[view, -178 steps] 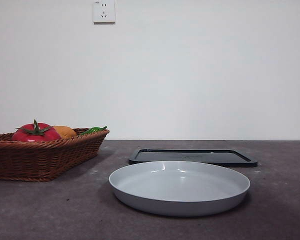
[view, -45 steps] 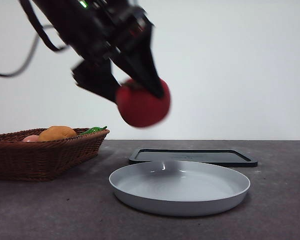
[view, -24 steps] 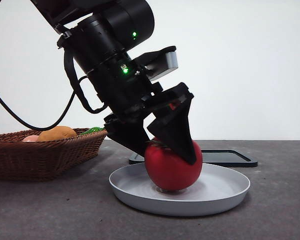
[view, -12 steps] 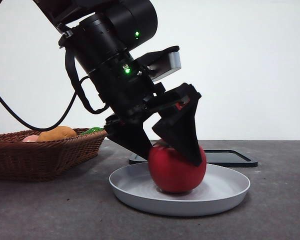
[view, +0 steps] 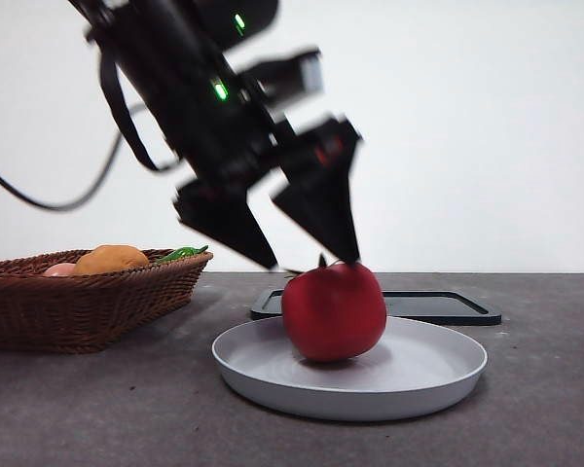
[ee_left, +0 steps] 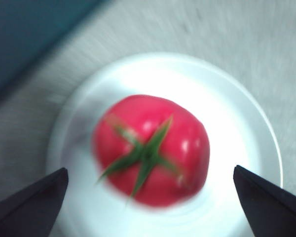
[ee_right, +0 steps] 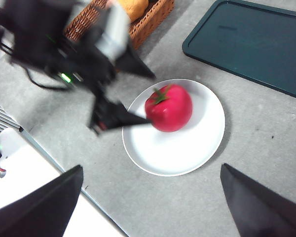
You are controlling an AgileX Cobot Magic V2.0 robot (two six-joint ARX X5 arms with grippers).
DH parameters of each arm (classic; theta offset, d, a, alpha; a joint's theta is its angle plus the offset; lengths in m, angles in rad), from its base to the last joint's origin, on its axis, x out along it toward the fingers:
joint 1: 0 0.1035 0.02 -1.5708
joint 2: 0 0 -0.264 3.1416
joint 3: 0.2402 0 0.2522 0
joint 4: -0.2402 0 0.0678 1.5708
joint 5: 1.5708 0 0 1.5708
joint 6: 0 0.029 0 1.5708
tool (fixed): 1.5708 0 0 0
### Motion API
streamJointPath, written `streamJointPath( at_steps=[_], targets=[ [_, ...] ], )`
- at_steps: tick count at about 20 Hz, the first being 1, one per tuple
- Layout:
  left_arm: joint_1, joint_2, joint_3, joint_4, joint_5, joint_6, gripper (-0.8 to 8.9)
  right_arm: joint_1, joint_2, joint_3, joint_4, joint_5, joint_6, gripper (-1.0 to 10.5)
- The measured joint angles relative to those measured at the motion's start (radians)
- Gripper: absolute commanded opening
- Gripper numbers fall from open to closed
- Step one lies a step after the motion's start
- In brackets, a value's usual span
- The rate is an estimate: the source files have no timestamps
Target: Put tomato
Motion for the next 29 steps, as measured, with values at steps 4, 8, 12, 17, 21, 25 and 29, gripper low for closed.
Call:
streamJointPath(
  at_steps=[4,8,12,17,21,25,29],
  targets=[
    [0.05,-0.137,0.0,-0.058,0.0,-0.029,5.4,0.0,0.0,0.0,0.0,0.0,0.0,4.4],
    [0.069,-0.295,0.0,-0.144,0.001,-0.041,5.4,0.0,0.0,0.0,0.0,0.006,0.0,4.4],
    [0.117,-0.457,0.0,-0.218,0.0,-0.056,5.4,0.0,0.0,0.0,0.0,0.026,0.0,4.4],
    [0.16,-0.623,0.0,-0.304,0.002,-0.098,5.4,0.0,0.0,0.0,0.0,0.026,0.0,4.4],
    [0.159,-0.716,0.0,-0.409,0.009,-0.151,5.39,0.0,0.0,0.0,0.0,0.026,0.0,4.4],
    [0.159,-0.763,0.0,-0.562,0.086,-0.158,5.34,0.004,0.0,0.0,0.0,0.026,0.0,4.4],
    [0.159,-0.768,0.0,-0.727,0.227,-0.104,5.33,0.004,0.0,0.0,-0.009,0.026,0.0,4.4]
  ],
)
